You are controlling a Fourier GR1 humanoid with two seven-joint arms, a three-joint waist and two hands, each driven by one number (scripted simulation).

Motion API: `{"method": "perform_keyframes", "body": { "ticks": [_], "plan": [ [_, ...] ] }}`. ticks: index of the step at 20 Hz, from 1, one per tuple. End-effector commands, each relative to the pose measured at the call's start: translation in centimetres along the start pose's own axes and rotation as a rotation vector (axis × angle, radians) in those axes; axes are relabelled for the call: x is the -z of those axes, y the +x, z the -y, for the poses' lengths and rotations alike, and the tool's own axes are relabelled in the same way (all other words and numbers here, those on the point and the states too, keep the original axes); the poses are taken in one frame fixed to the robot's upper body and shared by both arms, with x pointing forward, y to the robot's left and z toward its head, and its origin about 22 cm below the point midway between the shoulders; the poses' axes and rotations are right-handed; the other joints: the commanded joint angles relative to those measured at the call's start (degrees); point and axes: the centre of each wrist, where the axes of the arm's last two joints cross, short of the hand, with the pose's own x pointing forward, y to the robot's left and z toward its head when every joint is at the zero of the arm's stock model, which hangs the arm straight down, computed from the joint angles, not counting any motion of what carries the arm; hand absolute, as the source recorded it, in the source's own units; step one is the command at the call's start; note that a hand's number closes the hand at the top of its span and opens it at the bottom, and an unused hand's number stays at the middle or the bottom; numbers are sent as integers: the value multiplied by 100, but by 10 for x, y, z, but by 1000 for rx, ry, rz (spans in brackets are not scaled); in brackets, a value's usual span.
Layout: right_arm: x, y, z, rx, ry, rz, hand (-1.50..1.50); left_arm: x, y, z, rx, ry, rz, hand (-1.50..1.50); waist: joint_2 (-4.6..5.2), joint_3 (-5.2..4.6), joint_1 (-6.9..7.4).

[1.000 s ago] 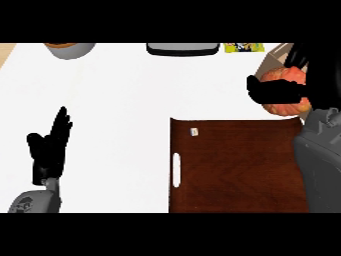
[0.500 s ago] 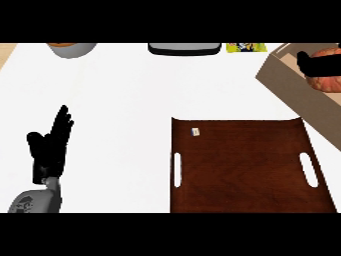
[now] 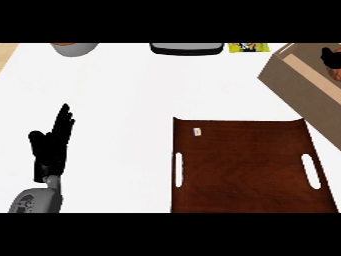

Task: Pick the squash from the tray and place it in the cardboard box

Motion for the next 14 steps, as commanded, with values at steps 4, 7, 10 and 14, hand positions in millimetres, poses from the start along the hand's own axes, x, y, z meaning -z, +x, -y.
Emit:
{"method": "perform_keyframes", "body": {
  "ticks": [4, 7, 10, 14],
  "plan": [
    [19, -66, -43, 14, 28, -132, 150, -1, 1, 7, -12, 7, 14, 0, 29, 6, 54],
    [28, -62, -48, 83, 107, -169, -150, -3, 5, 6, -20, -14, -2, 0, 24, 6, 88],
    [26, -71, -62, 195, 106, -135, -150, 1, 4, 7, -14, -13, -3, 0, 48, 10, 106],
    [26, -89, -60, 353, 30, -76, -150, -6, -8, 15, -16, -29, -8, 0, 50, 14, 95]
  ]
}}
